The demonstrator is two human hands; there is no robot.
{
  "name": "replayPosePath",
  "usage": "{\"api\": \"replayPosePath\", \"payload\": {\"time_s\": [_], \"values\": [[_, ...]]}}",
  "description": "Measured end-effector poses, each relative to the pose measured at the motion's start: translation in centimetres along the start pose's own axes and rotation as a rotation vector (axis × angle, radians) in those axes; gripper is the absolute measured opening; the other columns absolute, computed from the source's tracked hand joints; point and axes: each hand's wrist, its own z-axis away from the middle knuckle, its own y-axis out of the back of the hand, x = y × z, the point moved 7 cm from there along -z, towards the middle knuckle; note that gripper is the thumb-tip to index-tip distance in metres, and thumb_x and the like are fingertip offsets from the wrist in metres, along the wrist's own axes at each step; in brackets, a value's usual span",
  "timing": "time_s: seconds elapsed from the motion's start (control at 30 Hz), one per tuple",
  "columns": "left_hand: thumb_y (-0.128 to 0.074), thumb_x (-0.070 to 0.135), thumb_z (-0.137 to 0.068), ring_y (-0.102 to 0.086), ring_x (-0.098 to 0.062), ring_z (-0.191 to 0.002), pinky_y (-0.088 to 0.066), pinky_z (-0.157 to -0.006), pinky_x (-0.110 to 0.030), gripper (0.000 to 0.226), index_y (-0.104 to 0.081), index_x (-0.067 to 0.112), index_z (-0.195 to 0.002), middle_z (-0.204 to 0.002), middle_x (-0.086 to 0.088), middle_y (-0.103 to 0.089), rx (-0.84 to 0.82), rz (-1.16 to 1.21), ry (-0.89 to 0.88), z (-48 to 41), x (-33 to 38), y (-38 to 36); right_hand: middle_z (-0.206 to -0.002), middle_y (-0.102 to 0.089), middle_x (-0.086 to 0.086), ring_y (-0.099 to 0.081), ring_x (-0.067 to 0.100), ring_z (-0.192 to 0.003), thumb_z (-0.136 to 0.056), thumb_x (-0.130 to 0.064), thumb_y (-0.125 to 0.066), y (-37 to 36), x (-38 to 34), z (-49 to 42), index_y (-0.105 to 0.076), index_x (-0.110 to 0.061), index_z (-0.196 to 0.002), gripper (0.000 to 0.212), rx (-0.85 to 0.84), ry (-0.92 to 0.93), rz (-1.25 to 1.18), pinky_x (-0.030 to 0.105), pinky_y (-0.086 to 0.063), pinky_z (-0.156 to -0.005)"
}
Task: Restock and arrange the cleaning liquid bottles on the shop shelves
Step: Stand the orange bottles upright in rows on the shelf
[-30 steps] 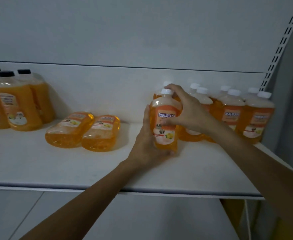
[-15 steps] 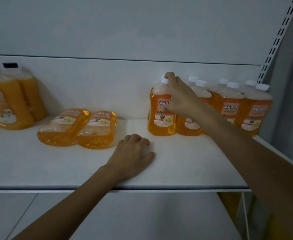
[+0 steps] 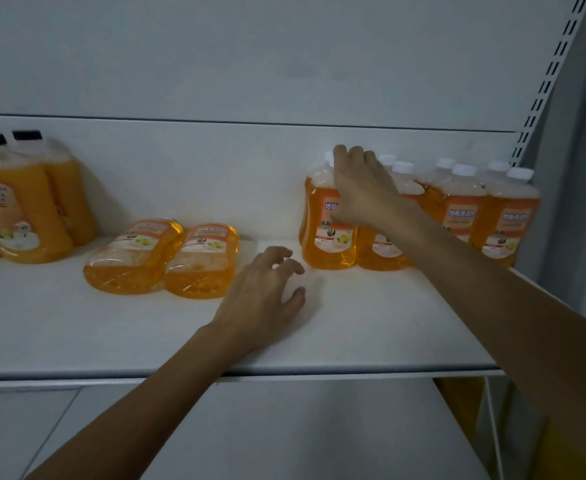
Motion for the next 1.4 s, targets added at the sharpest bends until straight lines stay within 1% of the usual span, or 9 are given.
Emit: {"api": "replayPosePath", "payload": {"time_s": [0.1,0.23,0.5,0.57,0.7,0.9,1.07,1.13,1.4], "values": [[-0.068,0.019,-0.082,-0.054,-0.031,-0.114,-0.046,-0.089,-0.039,0.028,-0.065,0.009,-0.108,-0.128,-0.014,-0.055,0.193,-0.033,0.008,-0.3,-1.9,3.7,-0.156,-0.010,0.011,-0.009,0.026,-0.144,-0.084,-0.036,-0.068,1.8,-2.9,0.6,-0.024,-0.014,-0.146,0.079,0.132,0.223,-0.156,0.034,-0.022,-0.113],[-0.059,0.033,-0.087,-0.045,-0.030,-0.122,-0.036,-0.098,-0.037,0.041,-0.057,0.009,-0.120,-0.133,-0.014,-0.049,0.253,-0.025,0.242,-0.2,-6.8,6.0,-0.150,-0.026,0.008,-0.022,0.021,-0.138,-0.090,-0.036,-0.060,1.3,-7.7,0.8,-0.031,-0.014,-0.144,0.065,0.129,0.403,-0.422,0.029,-0.025,-0.110],[-0.026,0.059,-0.074,-0.051,-0.031,-0.118,-0.036,-0.101,-0.035,0.080,-0.056,0.004,-0.122,-0.125,-0.016,-0.058,0.221,-0.054,0.299,2.3,-9.2,4.4,-0.120,-0.057,0.010,-0.056,0.022,-0.109,-0.087,-0.053,-0.057,-10.3,-12.3,-2.4,-0.052,-0.009,-0.123,0.057,-0.466,-0.027,-0.861,0.029,-0.041,-0.084],[-0.025,0.061,-0.073,-0.050,-0.028,-0.119,-0.036,-0.101,-0.033,0.080,-0.055,0.006,-0.125,-0.126,-0.013,-0.058,0.232,-0.038,0.311,2.3,-9.2,4.6,-0.086,-0.061,0.000,-0.057,0.015,-0.079,-0.084,-0.054,-0.060,-11.7,-13.3,-2.7,-0.060,-0.016,-0.086,0.038,-0.520,-0.074,-1.007,0.025,-0.042,-0.069],[-0.027,0.062,-0.073,-0.045,-0.025,-0.125,-0.032,-0.102,-0.028,0.083,-0.049,0.008,-0.131,-0.134,-0.012,-0.052,0.250,0.032,0.326,2.6,-9.4,4.5,-0.072,-0.060,-0.002,-0.063,0.016,-0.077,-0.070,-0.055,-0.073,-12.3,-13.8,-3.5,-0.058,-0.017,-0.077,0.042,-0.507,-0.124,-1.116,0.030,-0.051,-0.069],[-0.053,0.048,-0.088,-0.030,-0.021,-0.136,-0.030,-0.107,-0.035,0.082,-0.008,0.018,-0.150,-0.152,-0.004,-0.025,0.229,0.418,0.519,3.3,-11.3,4.2,-0.103,-0.063,0.002,-0.064,0.016,-0.090,-0.070,-0.044,-0.079,-8.8,-12.5,-3.4,-0.052,-0.012,-0.109,0.057,-0.358,-0.066,-1.078,0.029,-0.057,-0.072],[-0.072,0.037,-0.077,-0.056,0.005,-0.084,-0.045,-0.061,-0.006,0.053,-0.043,0.030,-0.121,-0.097,0.019,-0.057,0.069,0.653,0.513,2.8,-11.0,3.3,-0.116,-0.044,-0.004,-0.053,0.011,-0.103,-0.065,-0.034,-0.085,-1.2,-11.6,-1.0,-0.027,-0.019,-0.137,0.094,-0.099,0.231,-0.876,0.011,-0.046,-0.071],[-0.078,0.036,-0.071,-0.061,-0.003,-0.091,-0.047,-0.070,-0.012,0.055,-0.047,0.029,-0.116,-0.102,0.013,-0.061,0.031,0.583,0.465,2.0,-10.6,2.8,-0.120,-0.039,-0.002,-0.048,0.010,-0.104,-0.063,-0.029,-0.087,0.5,-11.8,0.3,-0.012,-0.032,-0.147,0.113,-0.080,0.344,-0.754,0.011,-0.044,-0.074],[-0.071,0.043,-0.077,-0.056,-0.022,-0.112,-0.047,-0.095,-0.038,0.066,-0.041,0.019,-0.130,-0.126,0.000,-0.056,-0.051,0.375,0.446,-0.7,-8.9,-0.2,-0.129,-0.040,0.001,-0.043,0.016,-0.110,-0.067,-0.034,-0.082,1.0,-9.2,1.6,-0.022,-0.035,-0.141,0.095,0.019,0.247,-0.299,0.033,-0.045,-0.079]]}}
